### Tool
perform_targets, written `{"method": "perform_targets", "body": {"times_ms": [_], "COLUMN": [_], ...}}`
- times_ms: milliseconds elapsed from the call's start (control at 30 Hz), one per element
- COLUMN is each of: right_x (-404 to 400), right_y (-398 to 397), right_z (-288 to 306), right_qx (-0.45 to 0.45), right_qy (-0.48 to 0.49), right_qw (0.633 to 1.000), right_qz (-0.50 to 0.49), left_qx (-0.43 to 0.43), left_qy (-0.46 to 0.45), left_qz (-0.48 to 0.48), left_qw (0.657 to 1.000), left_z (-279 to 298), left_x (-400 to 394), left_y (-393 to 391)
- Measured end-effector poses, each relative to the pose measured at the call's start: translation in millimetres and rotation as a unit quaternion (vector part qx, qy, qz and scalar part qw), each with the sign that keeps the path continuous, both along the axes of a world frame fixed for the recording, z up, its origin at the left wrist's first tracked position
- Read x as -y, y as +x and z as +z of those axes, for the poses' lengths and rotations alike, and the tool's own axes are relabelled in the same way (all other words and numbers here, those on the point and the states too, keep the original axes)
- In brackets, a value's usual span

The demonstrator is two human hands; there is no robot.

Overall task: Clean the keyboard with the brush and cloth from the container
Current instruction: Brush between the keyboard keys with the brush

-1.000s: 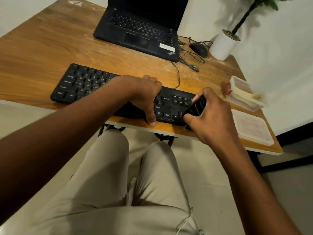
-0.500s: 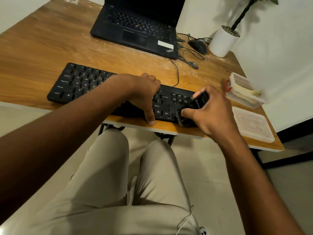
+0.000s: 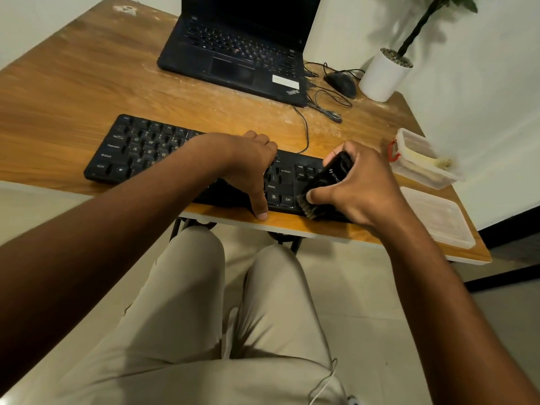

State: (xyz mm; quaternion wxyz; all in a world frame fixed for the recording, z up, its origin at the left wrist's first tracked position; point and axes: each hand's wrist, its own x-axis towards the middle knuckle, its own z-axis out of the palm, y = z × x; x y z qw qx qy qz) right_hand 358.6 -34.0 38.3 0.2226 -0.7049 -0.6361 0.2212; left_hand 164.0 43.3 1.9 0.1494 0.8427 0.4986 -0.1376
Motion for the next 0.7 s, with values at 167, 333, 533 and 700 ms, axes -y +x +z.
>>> {"method": "perform_targets", "body": {"times_ms": [167,333,533,700], "right_x": [-8,-3,9,-23], "right_y": [27,17,10,24], "right_z": [8,15,7,6], "right_qx": [0.056,0.010,0.018,0.053], "right_qy": [0.028,0.076,0.060,0.072], "right_qw": [0.998,0.997,0.991,0.989], "right_qz": [-0.018,0.019,0.117,0.121], "left_qx": [0.000,0.003,0.008,0.007], "left_qy": [-0.003,-0.004,0.000,0.002], "left_qz": [0.000,0.000,-0.002,-0.010], "left_qw": [1.000,1.000,1.000,1.000], "left_z": [0,0,-2,-1], "left_x": [0,0,-1,-1], "left_y": [0,0,0,0]}}
